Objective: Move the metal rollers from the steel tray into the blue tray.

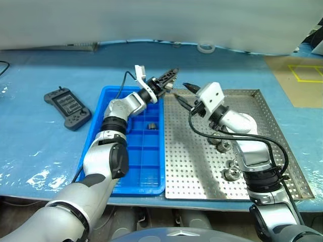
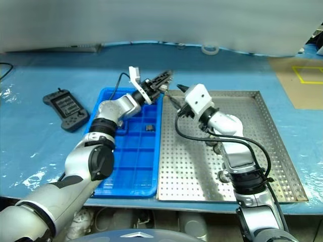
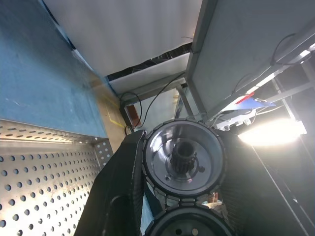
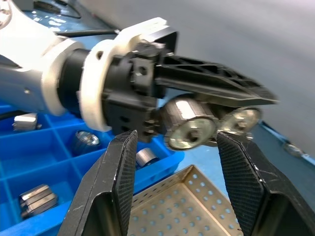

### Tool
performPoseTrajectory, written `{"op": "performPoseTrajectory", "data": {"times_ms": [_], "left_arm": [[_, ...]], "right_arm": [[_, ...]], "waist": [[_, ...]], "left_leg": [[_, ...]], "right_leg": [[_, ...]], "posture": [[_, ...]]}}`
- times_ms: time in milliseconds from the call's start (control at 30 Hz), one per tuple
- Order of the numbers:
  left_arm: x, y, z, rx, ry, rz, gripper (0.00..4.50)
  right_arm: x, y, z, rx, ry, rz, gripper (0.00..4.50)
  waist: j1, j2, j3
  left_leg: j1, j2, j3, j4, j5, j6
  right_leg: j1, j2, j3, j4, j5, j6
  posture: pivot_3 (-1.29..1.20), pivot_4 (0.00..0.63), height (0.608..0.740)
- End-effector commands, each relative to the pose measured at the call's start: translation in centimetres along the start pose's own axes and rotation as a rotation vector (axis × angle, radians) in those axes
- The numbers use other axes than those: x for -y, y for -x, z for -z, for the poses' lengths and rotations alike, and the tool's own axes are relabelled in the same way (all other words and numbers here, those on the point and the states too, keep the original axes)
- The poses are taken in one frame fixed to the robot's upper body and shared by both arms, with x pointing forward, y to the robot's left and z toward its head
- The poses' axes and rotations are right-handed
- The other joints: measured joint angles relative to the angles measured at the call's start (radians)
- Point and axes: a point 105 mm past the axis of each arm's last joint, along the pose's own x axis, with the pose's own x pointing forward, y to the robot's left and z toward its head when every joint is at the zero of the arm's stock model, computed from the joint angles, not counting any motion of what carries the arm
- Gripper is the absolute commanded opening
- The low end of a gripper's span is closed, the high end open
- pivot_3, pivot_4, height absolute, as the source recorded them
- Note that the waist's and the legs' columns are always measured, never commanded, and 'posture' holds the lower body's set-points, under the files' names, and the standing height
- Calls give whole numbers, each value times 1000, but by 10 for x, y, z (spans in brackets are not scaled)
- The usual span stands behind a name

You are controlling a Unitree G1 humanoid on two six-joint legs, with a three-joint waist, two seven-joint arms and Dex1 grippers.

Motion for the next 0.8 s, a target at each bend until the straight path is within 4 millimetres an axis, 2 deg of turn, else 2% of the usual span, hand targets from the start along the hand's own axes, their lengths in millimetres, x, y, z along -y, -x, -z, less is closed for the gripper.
{"op": "performPoseTrajectory", "data": {"times_ms": [33, 200, 533, 633, 733, 800], "left_arm": [[19, -11, -2, -10, -16, 71, 1715], [20, -14, 10, -56, 0, 92, 1715], [17, -15, 20, -87, 14, 87, 1715], [17, -15, 22, -94, 18, 86, 1715], [16, -15, 24, -99, 17, 85, 1715], [16, -16, 25, -102, 19, 84, 1715]], "right_arm": [[5, 0, -9, 27, 28, 11, 2496], [12, 0, -10, 25, 45, 37, 2496], [20, 3, -10, 26, 68, 99, 2496], [22, 3, -13, 46, 73, 119, 1937], [22, 3, -14, 53, 75, 122, 1020], [22, 3, -15, 57, 77, 128, 1022]], "waist": [[0, 0, 0], [-2, 0, 0], [-8, 0, 0], [-9, 0, 0], [-11, 0, 0], [-11, 0, 0]], "left_leg": [[0, 0, 0, 0, 0, 0], [0, 0, 0, 0, 0, -1], [0, 0, 0, 0, 0, -1], [0, 0, 0, 0, 0, -1], [0, 0, 0, 0, 0, -1], [0, 0, 0, 0, 0, -1]], "right_leg": [[0, 0, 0, 0, 0, 0], [0, 0, 0, 1, 0, 0], [0, 0, 0, 0, 0, 0], [0, 0, 0, 0, 0, 0], [0, 0, 0, 0, 0, 0], [0, 0, 0, 0, 0, 0]], "posture": [[-334, 150, 740], [-348, 150, 740], [-369, 150, 740], [-378, 150, 740], [-383, 150, 740], [-385, 150, 740]]}}
